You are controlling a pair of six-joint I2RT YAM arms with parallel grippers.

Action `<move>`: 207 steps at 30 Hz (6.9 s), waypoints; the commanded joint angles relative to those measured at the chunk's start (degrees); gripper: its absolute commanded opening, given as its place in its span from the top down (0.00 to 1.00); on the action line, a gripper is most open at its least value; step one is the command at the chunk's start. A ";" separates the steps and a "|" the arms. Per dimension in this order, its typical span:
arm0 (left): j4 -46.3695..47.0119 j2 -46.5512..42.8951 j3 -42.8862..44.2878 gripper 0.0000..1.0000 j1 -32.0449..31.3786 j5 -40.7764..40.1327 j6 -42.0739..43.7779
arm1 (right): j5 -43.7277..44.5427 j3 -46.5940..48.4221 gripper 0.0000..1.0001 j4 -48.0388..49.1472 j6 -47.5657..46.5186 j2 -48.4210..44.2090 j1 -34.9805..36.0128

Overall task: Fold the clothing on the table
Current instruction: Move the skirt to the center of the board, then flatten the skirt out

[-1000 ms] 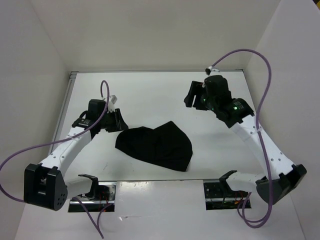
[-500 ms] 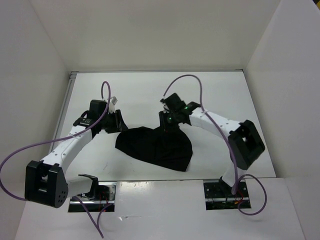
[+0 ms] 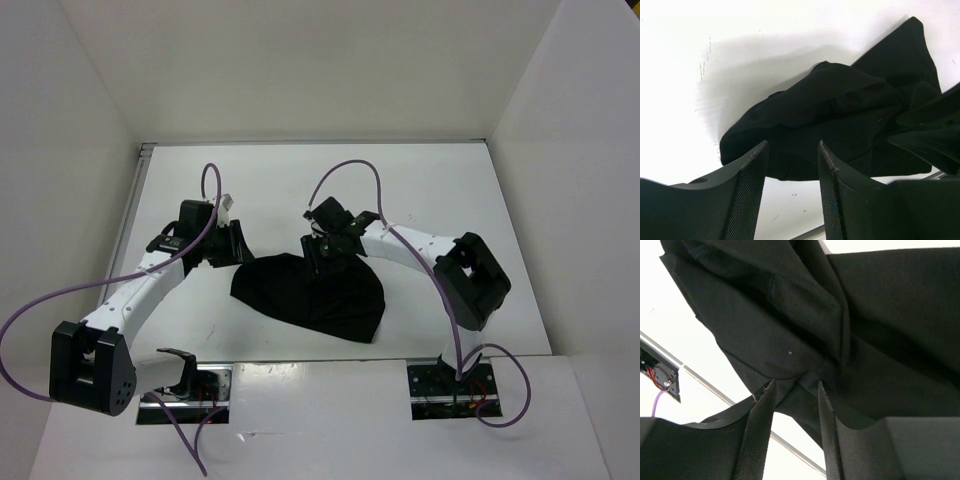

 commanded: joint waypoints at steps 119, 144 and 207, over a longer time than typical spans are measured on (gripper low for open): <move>3.52 0.18 7.32 0.52 5.64 -0.94 1.19 | 0.24 -3.97 1.00 -4.96 2.73 -11.98 -25.47; 0.10 29.97 20.85 0.43 -11.13 15.34 15.08 | 8.78 -6.27 1.00 -6.63 3.79 -5.91 -24.94; 1.67 7.79 25.95 1.00 -7.99 4.96 0.67 | -8.62 5.07 1.00 -12.71 -6.85 -23.20 -28.71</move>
